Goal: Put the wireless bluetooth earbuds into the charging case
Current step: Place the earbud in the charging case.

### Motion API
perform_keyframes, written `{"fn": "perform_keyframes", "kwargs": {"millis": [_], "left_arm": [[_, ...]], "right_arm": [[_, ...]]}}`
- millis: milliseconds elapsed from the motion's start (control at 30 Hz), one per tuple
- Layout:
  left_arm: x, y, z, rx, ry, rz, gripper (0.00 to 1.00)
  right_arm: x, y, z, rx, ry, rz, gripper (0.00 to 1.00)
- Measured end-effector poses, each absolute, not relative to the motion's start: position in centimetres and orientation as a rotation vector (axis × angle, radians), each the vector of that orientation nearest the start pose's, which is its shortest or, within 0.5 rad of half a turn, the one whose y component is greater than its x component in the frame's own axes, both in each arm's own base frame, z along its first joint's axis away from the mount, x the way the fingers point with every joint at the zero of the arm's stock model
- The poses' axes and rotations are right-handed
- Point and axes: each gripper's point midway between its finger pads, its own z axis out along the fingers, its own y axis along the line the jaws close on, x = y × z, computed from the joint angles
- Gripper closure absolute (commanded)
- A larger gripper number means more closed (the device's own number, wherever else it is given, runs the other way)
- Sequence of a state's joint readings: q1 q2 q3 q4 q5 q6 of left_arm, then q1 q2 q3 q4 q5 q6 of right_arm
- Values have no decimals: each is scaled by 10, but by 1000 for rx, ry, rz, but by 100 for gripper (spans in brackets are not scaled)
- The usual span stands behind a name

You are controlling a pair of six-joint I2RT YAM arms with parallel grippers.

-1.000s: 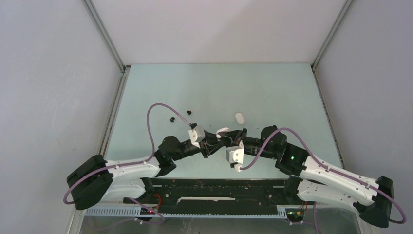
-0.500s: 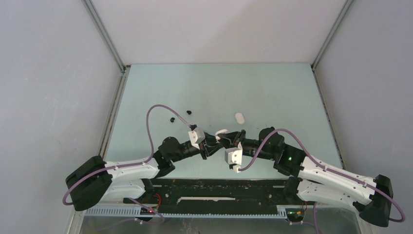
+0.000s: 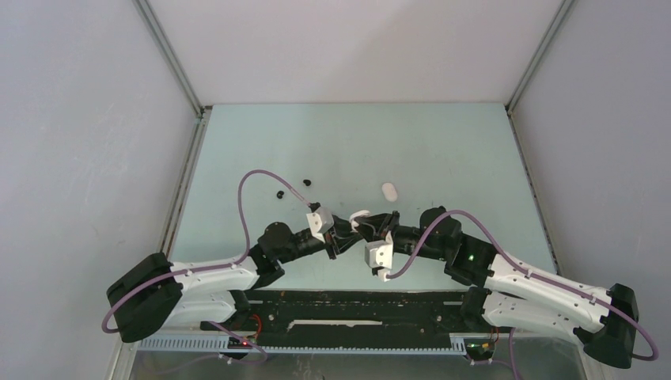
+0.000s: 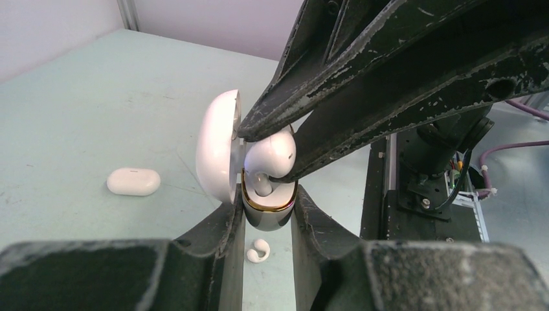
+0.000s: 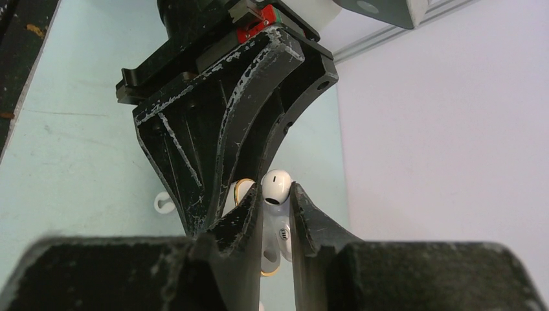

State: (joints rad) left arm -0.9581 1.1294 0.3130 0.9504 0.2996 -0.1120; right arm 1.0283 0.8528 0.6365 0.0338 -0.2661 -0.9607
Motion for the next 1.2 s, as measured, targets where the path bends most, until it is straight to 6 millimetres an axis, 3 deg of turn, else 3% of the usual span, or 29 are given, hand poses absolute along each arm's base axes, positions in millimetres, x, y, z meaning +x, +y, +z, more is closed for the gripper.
{"fn": "perform_keyframes", "kwargs": {"millis": [133, 300, 567, 867, 1200], "left_arm": [[162, -329, 202, 869, 1288, -1075, 100], [162, -329, 200, 876, 1293, -1072, 100], [160, -330, 195, 888, 1306, -1075, 100], [157, -331, 186, 919, 1329, -1077, 100], [164, -332, 183, 908, 1334, -1042, 100]], "right_arm": [[165, 299, 245, -1593, 780, 269, 76], [165, 298, 242, -1614, 772, 253, 66], [165, 297, 239, -1637, 759, 237, 62], [160, 295, 237, -1719, 754, 237, 42], [141, 268, 226, -1883, 863, 284, 34]]}}
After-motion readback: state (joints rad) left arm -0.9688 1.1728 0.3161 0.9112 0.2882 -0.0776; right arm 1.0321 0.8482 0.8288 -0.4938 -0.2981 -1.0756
